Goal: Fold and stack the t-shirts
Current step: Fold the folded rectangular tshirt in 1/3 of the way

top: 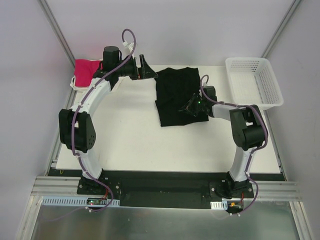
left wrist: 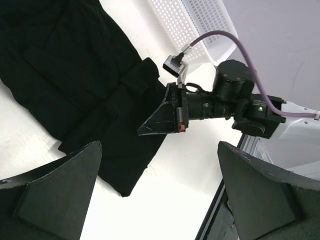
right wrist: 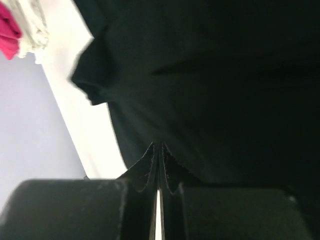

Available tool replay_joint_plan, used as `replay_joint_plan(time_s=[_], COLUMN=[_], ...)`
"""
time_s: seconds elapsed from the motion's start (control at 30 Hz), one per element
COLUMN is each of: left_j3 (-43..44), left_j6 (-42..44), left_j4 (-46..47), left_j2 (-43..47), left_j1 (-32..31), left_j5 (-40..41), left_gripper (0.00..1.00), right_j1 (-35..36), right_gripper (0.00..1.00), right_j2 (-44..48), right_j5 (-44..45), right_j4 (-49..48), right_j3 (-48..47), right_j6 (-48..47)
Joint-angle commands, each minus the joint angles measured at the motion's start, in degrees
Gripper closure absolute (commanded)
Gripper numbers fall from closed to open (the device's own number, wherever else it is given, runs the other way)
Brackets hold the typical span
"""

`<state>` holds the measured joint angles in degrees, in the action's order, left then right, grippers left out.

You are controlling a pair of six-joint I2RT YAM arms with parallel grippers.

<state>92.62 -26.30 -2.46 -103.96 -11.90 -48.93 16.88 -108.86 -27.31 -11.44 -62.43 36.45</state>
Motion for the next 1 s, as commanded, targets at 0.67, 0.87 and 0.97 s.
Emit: replay_joint_plan(time_s=[0.67,0.87,0.97], left_j3=[5.5,5.8,5.8], left_j6=[0.3,0.6,0.7], left_j4=[2.3,2.3,2.3], left_j2=[-6.2,-7.5,-7.8], left_j1=[0.5,0.9,1.0], left_j5=[-4.9,-5.8,-6.0], left_gripper=[0.01,0.01,0.01], right_j1=[-3.0,-3.8,-3.9], right_gripper=[0.99,0.99,0.99], right_j2=[-14.4,-16.6,-17.4], right_j5=[0.8,0.6,0.8], right_j4=[4.8,7.7,9.3], right_j3=[-16.1,-23.3,-25.9], right_j6=[-0.9,-1.2,-1.6])
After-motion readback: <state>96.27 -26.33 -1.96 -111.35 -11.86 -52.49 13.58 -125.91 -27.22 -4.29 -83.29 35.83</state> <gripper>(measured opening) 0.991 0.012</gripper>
